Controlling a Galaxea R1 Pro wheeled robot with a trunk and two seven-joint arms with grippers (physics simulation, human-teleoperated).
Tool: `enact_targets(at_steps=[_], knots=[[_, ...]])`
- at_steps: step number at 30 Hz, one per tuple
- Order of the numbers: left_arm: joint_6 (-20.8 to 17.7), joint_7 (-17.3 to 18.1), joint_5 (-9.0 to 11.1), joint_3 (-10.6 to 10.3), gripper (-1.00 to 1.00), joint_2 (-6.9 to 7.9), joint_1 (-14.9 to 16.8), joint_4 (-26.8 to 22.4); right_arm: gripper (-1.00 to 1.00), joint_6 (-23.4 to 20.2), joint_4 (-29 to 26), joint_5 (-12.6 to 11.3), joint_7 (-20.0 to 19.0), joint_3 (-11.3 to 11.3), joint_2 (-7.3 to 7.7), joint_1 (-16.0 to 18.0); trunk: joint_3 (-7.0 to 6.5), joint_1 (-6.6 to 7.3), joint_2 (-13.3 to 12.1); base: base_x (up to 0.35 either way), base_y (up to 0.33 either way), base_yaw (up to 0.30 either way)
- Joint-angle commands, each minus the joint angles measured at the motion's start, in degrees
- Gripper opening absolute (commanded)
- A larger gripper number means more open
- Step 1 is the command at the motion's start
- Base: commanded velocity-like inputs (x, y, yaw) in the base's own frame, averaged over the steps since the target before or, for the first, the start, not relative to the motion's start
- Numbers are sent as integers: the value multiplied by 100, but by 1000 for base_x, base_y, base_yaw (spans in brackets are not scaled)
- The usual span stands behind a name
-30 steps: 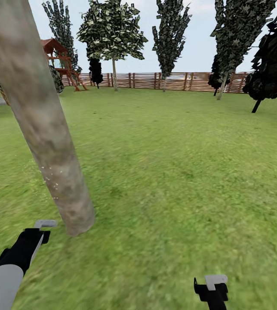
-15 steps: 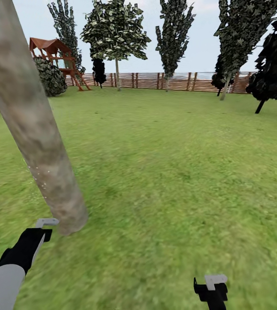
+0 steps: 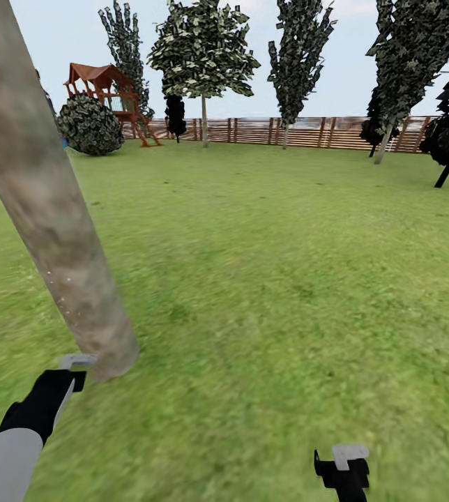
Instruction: In the garden, pick up the pesticide atomizer on the floor and spray pesticide onto both trees until each tree trunk is fully covered.
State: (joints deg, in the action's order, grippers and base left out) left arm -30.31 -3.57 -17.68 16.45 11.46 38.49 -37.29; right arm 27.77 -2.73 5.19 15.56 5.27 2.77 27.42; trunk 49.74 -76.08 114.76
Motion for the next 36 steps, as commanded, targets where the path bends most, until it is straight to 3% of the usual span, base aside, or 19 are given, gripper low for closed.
enact_targets(at_steps=[1,8,21,32,34,36], knots=[[-1,-6,-16,4,-100,-31,0,-4,100,0,0,0,0,0,-1,0,0,0,0,233,-199,0],[-1,-21,-20,15,-100,-58,2,-8,100,0,-3,0,0,0,-4,0,0,0,0,213,-207,11],[0,-21,-22,16,-100,-57,3,-15,100,0,0,0,0,0,-7,0,0,0,0,38,-273,261],[-1,-28,-33,8,-100,-40,4,-7,100,0,-1,0,0,0,-5,0,0,0,0,94,-277,56],[0,-21,-16,5,-100,-72,1,34,100,7,0,0,0,0,-4,0,0,0,0,98,-277,261],[-1,2,-13,-5,-100,-216,6,37,100,9,0,2,3,0,0,0,0,0,0,126,-271,275]])
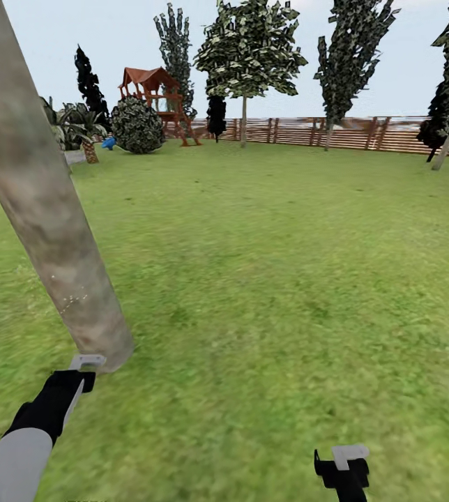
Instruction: In the garden, pick up the pesticide atomizer on the floor and spray pesticide onto both trees until each tree trunk is fully covered.
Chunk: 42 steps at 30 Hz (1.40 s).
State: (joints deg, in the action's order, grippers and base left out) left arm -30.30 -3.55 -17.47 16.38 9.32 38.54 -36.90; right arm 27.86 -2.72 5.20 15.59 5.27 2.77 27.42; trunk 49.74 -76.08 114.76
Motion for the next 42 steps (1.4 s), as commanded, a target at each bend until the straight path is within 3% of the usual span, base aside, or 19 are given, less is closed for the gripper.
enact_targets(at_steps=[1,4,13,16,18,20,29,35,42], knots=[[-6,-7,-41,-5,-100,-130,7,-23,100,3,0,0,3,1,2,0,0,0,0,138,-267,277],[-18,-18,-45,-2,-100,-246,8,40,100,8,0,-1,5,1,4,0,0,0,0,147,-263,277],[-100,3,-70,-13,-100,-191,60,0,100,0,0,-1,-3,1,-4,0,0,0,0,79,-89,55],[-376,3,-71,-5,-100,21,104,-1,100,0,0,-1,-3,1,-4,0,0,0,0,2,-2,1],[-583,18,-67,-10,-100,330,135,4,100,0,0,-1,-3,1,-4,0,0,0,0,0,0,0],[-615,23,-70,-20,-100,383,112,6,100,0,0,-1,-3,1,-4,0,0,0,0,0,0,0],[-624,30,-41,-33,-100,301,75,-2,100,0,0,-1,-3,1,-4,0,0,0,0,0,0,184],[-621,17,-40,-37,-100,16,121,-10,100,0,0,-1,-3,1,-4,0,0,0,0,197,0,275],[-626,10,-44,-12,-100,-37,136,-12,100,0,0,-1,-3,-8,4,0,0,0,0,336,0,65]])
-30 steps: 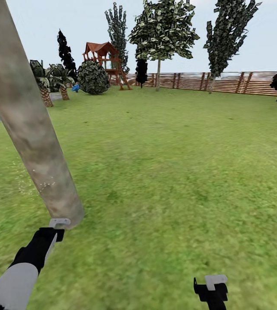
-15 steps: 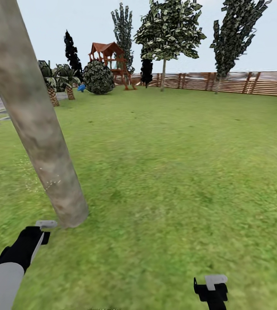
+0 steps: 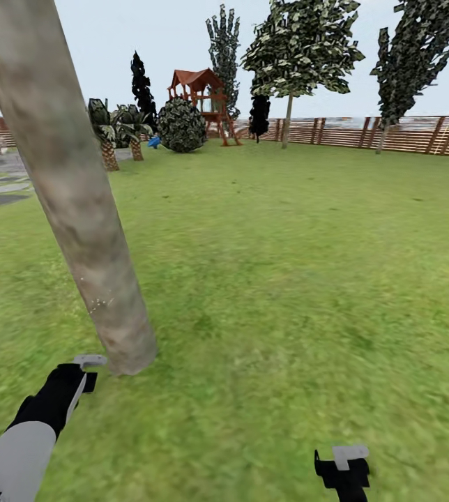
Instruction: In the garden, pick up the pesticide atomizer on the floor and spray pesticide onto both trees until each tree trunk is fully covered.
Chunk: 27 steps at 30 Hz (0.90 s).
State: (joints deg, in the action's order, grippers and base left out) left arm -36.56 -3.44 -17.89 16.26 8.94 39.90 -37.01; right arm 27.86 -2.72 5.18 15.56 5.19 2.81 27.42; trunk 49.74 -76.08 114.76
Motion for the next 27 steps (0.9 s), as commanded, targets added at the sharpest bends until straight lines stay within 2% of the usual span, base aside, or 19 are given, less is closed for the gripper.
enact_targets(at_steps=[1,8,15,17,20,22,25,27], knots=[[0,-4,-1,5,-100,1,0,-1,100,0,0,0,0,0,0,0,0,0,0,312,-72,1],[-2,-7,-2,12,-100,2,2,-95,100,0,0,0,0,0,1,0,0,0,0,201,-195,0],[-9,-7,5,3,-100,0,11,-286,100,0,-2,0,8,0,1,0,0,0,0,-17,-145,60],[-29,16,5,-7,-100,-1,53,-546,100,0,-1,0,9,0,1,0,0,0,0,-4,-6,258],[-417,42,5,-29,-100,0,245,-860,100,0,-3,0,7,0,1,0,0,0,0,-1,-1,273],[-749,62,5,-56,-100,-2,504,-933,100,0,-4,0,8,0,1,0,0,0,0,0,0,277],[-823,99,5,-70,-100,-16,658,-945,100,0,-5,0,6,0,1,0,0,0,0,0,0,224],[-849,542,-7,-132,-100,-53,710,-953,100,0,-3,0,6,0,1,0,0,0,0,0,0,42]])
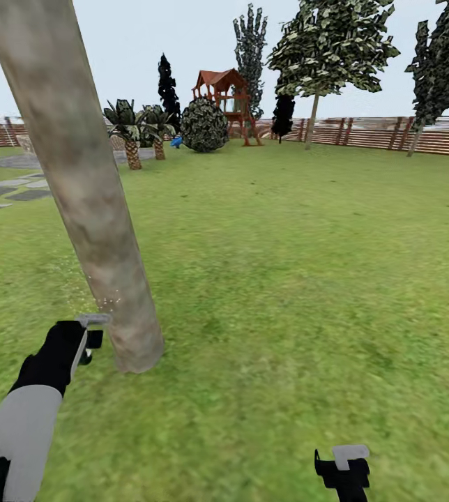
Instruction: In the garden, pick up the pesticide atomizer on the floor and spray pesticide onto both trees until each tree trunk is fully covered.
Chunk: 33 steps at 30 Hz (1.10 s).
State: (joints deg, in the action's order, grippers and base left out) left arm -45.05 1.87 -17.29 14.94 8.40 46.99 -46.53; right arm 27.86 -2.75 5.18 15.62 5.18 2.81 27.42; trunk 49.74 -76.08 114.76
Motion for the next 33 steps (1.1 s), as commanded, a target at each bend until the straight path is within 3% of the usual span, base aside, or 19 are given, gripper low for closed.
enact_targets(at_steps=[1,3,6,10,14,19,23,26,28,29,30,33], knots=[[-11,154,-75,-53,-100,5,7,-3,100,0,1,0,1,0,0,0,0,0,0,0,0,16],[-310,455,-89,-300,-100,26,100,-126,100,0,3,0,-2,0,1,0,0,0,0,0,0,5],[-469,486,-91,-333,-100,69,122,-352,100,0,3,0,-4,0,3,0,0,0,0,0,0,0],[-987,502,-91,-348,-100,69,148,-876,100,0,3,0,0,0,0,0,0,0,0,0,0,0],[-1038,510,-84,-387,-100,74,112,-913,100,0,0,0,-6,0,0,0,0,0,0,68,-34,0],[-1126,516,-89,-727,-100,93,90,-909,100,0,-5,0,-6,6,-7,0,0,0,0,224,-150,54],[-1130,516,-75,-753,-100,88,75,-920,100,0,-4,0,-6,9,-9,0,0,0,0,264,-118,255],[-1111,568,-76,-748,-100,192,73,-921,100,0,1,0,-6,9,-9,0,0,0,0,78,-19,94],[-1097,872,-82,-747,-100,344,75,-922,100,0,1,0,-6,9,-9,0,0,0,0,13,-3,16],[-1086,1482,-100,-747,-100,575,91,-923,100,0,2,0,-6,9,-9,0,0,0,0,2,-1,3],[-1086,1771,-107,-747,-100,661,109,-924,100,0,3,0,-6,9,-9,0,0,0,0,1,0,1],[-1094,2103,-245,-747,-100,729,137,-934,100,0,3,0,-6,5,-2,0,0,0,0,0,0,0]])
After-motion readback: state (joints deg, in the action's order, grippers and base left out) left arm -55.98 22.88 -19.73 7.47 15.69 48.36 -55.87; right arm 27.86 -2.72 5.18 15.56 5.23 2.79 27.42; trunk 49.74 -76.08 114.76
